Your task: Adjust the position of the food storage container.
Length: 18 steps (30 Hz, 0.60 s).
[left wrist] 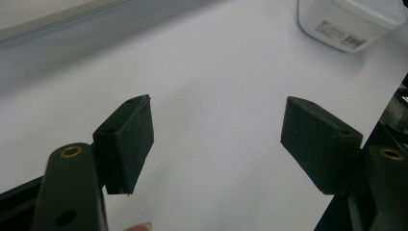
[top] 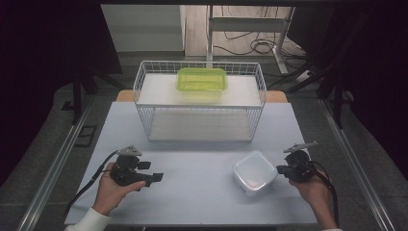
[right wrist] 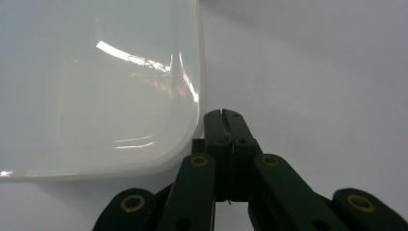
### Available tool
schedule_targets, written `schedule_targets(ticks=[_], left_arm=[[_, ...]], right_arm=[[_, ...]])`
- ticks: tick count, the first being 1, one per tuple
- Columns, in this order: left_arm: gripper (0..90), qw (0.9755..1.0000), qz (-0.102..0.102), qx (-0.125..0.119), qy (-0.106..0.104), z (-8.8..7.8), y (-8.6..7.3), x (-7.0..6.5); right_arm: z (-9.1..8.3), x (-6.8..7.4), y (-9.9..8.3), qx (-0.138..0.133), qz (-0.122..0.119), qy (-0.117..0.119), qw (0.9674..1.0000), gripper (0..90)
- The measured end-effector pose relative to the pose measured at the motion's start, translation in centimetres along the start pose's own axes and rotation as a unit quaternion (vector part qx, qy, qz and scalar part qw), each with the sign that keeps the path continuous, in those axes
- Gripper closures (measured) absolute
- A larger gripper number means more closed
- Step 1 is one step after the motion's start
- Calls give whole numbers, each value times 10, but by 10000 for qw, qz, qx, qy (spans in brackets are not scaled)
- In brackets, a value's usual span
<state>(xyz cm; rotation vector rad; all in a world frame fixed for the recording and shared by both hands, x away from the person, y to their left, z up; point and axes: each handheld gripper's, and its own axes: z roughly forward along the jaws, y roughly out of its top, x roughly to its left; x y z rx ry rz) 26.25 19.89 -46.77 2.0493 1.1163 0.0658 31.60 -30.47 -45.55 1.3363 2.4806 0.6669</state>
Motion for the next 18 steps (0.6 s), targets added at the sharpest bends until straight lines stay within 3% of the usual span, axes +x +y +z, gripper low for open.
schedule_targets(ticks=[5, 11, 16, 18], left_arm=[[264, 10000, 4, -7, 6, 0, 0, 1], [263, 10000, 4, -22, 0, -1, 0, 0], [260, 10000, 4, -34, -4, -1, 0, 1], [260, 10000, 8, -32, -5, 0, 0, 1]], right_arm=[[3, 21, 3, 34, -162, 251, 9995, 891], [6, 37, 8, 66, -291, 327, 9990, 891], [13, 57, 14, 31, -331, 677, 9972, 891], [16, 64, 16, 28, -400, 700, 9967, 891]])
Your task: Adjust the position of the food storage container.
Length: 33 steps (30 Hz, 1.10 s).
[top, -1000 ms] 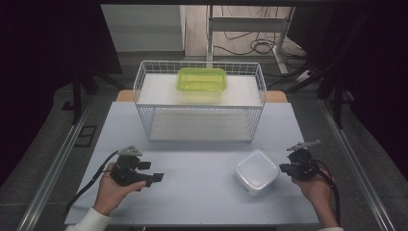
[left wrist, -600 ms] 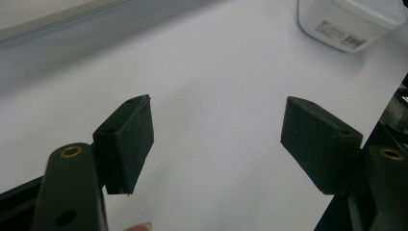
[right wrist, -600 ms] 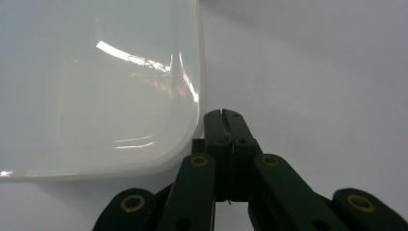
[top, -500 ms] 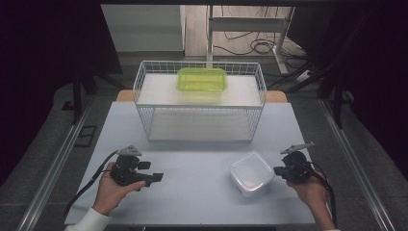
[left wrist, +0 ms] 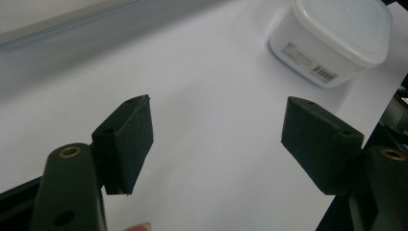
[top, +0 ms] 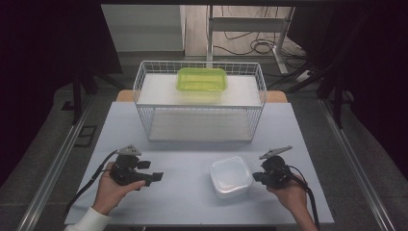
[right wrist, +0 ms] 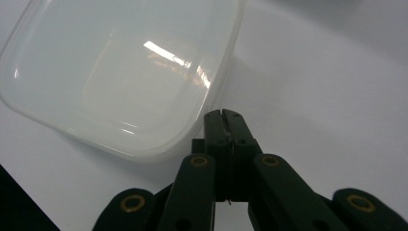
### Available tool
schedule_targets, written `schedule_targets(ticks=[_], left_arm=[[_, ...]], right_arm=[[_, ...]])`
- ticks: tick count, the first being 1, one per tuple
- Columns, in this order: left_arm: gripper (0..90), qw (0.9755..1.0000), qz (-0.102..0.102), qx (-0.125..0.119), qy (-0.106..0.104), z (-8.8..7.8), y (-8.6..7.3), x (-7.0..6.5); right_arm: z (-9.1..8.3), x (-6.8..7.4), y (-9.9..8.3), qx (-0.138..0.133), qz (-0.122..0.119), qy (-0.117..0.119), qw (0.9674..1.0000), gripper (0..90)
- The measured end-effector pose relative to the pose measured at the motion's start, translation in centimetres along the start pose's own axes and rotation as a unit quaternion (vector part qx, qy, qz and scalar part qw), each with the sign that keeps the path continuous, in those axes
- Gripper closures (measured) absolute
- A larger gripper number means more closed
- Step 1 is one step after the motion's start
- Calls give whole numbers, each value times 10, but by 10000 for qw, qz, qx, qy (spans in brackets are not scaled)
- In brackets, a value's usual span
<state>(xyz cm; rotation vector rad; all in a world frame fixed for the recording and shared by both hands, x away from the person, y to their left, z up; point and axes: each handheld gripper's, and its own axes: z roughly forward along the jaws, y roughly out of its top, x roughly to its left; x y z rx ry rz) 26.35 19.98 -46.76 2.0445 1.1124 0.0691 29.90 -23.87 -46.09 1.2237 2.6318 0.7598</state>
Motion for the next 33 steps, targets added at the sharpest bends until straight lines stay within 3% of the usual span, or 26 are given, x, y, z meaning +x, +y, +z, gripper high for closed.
schedule_targets(ticks=[16, 24, 33], left_arm=[[258, 10000, -16, -8, 8, 1, 0, 0], [256, 10000, -21, -29, 9, 0, 0, 0], [255, 10000, -38, -75, 6, -1, 1, 0]], right_arm=[[33, 52, 27, -80, -400, 417, 9983, 891], [39, 58, 33, -206, -423, 342, 9983, 891], [30, 53, 33, -376, -347, 348, 9981, 890]])
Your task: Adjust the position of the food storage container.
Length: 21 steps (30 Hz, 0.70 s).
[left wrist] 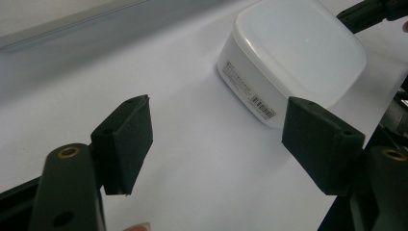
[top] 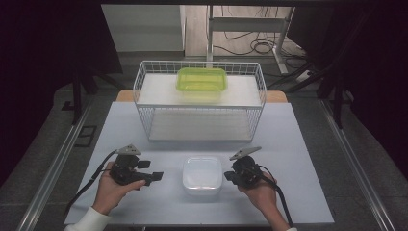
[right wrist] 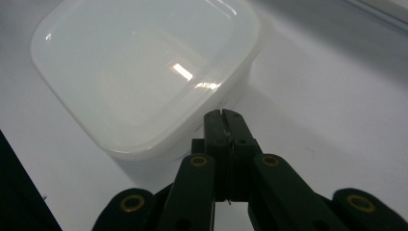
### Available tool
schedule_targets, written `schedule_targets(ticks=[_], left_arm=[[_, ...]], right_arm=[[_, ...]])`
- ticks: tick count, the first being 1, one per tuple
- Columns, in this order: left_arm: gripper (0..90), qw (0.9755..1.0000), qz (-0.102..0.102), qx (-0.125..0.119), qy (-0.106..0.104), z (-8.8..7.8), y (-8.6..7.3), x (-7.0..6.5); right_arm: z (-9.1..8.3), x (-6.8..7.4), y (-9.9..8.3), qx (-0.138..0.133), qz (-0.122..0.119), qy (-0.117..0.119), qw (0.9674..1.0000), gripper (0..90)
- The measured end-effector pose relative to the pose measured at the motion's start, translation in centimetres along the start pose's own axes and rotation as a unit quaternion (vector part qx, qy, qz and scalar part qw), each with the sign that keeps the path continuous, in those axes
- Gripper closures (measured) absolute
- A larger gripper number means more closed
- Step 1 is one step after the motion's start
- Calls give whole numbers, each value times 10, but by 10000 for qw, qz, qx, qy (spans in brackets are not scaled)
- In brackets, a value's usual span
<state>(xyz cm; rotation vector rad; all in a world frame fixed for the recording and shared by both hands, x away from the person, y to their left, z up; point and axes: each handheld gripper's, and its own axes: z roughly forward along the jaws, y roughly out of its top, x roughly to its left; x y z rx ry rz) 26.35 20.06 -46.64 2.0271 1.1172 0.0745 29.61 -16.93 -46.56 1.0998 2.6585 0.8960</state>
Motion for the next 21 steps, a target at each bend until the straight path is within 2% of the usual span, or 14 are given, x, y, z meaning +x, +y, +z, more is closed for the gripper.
schedule_targets(ticks=[5, 9, 11, 12, 13, 14, 18, 19, 20, 21], left_arm=[[253, 9999, -37, -101, -10, -2, 0, -1], [253, 9998, -72, -172, -27, -4, 0, -1], [252, 9997, -92, -222, -27, -5, 1, -1], [251, 9995, -127, -271, -52, -6, 1, -1], [249, 9995, -127, -271, -52, -6, 1, -1], [249, 9994, -151, -306, -77, -6, 1, -2], [250, 9991, -137, -377, -140, -8, 3, -7], [248, 9990, -131, -398, -162, -8, 4, -8], [248, 9989, -133, -417, -183, -9, 4, -10], [247, 9986, -156, -459, -221, -9, 5, -12]], right_arm=[[-16, -8, -3, -232, 166, -48, 9996, 889], [-22, -11, -6, -279, 220, -21, 9994, 853], [-25, -14, -8, -323, 254, -21, 9992, 763], [-29, -18, -10, -478, 448, 58, 9978, 625], [-29, -18, -10, -478, 448, 58, 9978, 625], [-31, -19, -11, -560, 566, 121, 9967, 571], [-36, -25, -11, -808, 875, 502, 9916, 428], [-36, -25, -11, -884, 973, 662, 9891, 385], [-36, -25, -11, -884, 973, 662, 9891, 385], [-36, -24, -10, -925, 1048, 747, 9874, 347]])
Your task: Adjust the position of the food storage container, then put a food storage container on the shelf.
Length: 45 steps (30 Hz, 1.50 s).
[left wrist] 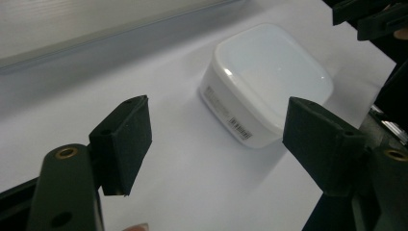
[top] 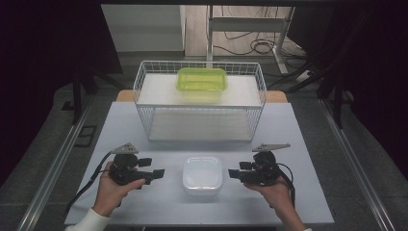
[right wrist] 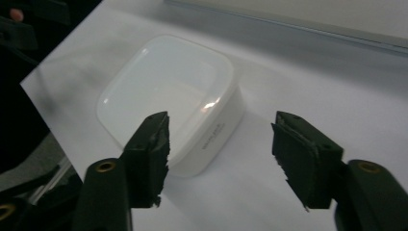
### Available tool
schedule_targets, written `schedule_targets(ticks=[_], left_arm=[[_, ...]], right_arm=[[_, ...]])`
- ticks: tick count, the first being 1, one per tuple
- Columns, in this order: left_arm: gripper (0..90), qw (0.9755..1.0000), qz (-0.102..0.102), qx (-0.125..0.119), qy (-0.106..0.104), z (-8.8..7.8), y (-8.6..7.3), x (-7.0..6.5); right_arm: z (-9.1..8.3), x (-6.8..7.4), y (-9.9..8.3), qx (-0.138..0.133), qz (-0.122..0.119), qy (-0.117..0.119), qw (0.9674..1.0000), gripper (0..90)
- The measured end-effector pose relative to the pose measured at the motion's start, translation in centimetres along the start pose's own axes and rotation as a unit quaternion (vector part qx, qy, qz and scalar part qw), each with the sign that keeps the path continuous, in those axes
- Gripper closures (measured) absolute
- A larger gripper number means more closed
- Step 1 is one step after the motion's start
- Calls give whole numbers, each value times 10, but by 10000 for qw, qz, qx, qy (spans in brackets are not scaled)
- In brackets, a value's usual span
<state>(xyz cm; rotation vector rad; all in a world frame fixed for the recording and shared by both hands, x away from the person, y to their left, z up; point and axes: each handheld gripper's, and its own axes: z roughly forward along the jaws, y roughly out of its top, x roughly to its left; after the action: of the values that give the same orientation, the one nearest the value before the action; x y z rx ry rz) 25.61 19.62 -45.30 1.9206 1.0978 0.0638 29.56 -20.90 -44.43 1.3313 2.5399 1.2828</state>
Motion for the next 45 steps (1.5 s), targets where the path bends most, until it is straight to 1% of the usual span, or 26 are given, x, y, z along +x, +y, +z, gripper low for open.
schedule_targets(ticks=[1, 2, 3, 4, 7, 8, 15, 16, 18, 19, 22, 24, 25, 28, 33, 34, 37, 38, 39, 40, 43, 45], left_arm=[[247, 10000, 0, 0, 0, 0, 0, 0], [247, 10000, -38, -15, -55, 0, 0, 0], [245, 9999, -80, -29, -107, 0, 0, 0], [245, 9999, -112, -34, -124, 0, 0, -1], [243, 9998, -167, -8, -139, 2, 0, -1], [242, 9997, -202, -4, -161, 3, 1, -1], [239, 9993, -283, 14, -248, 5, 1, -1], [238, 9992, -295, 18, -267, 5, 1, -1], [236, 9988, -358, 34, -346, 8, 1, -2], [236, 9988, -358, 34, -346, 8, 1, -2], [235, 9983, -401, 62, -429, 10, 1, -2], [224, 9976, -458, 105, -506, 12, 2, -2], [224, 9970, -519, 129, -555, 15, 2, -2], [224, 9956, -631, 137, -674, 20, 3, -1], [224, 9952, -620, 183, -734, 27, 6, -5], [225, 9939, -716, 181, -819, 30, 6, -6], [228, 9934, -777, 201, -818, 33, 7, -5], [237, 9924, -875, 205, -841, 36, 8, -5], [239, 9924, -875, 205, -841, 36, 8, -5], [242, 9918, -921, 208, -857, 37, 8, -5], [251, 9892, -1095, 260, -934, 43, 9, -3], [268, 9877, -1171, 316, -983, 47, 9, -2]], right_arm=[[0, 0, 0, -18, 21, 27, 10000, 336], [0, 0, 0, -18, 21, 27, 10000, 336], [0, 0, 0, -55, 67, 103, 9999, 321], [0, 0, 0, -55, 67, 103, 9999, 321], [1, -1, -1, -98, 139, 236, 9996, 308], [2, -1, -1, -103, 157, 249, 9995, 308], [3, -2, -2, -83, 208, 268, 9994, 307], [3, -3, -2, -68, 223, 241, 9994, 307], [4, -3, -2, -36, 261, 210, 9994, 309], [4, -3, -2, -36, 261, 210, 9994, 309], [6, -2, -1, -49, 283, 249, 9993, 309], [7, -1, -1, -54, 291, 291, 9991, 309], [8, 0, -1, -57, 290, 309, 9991, 309], [10, 1, -2, -25, 315, 342, 9989, 311], [12, 2, -2, -24, 337, 398, 9986, 327], [13, 2, -2, -24, 353, 426, 9985, 332], [15, 2, -2, -6, 370, 457, 9983, 339], [17, 2, -2, -1, 401, 495, 9980, 346], [17, 2, -2, -1, 401, 495, 9980, 346], [19, 2, -2, 15, 442, 516, 9977, 351], [21, 1, -2, 41, 481, 529, 9974, 357], [24, 0, -3, 70, 556, 536, 9970, 366]])
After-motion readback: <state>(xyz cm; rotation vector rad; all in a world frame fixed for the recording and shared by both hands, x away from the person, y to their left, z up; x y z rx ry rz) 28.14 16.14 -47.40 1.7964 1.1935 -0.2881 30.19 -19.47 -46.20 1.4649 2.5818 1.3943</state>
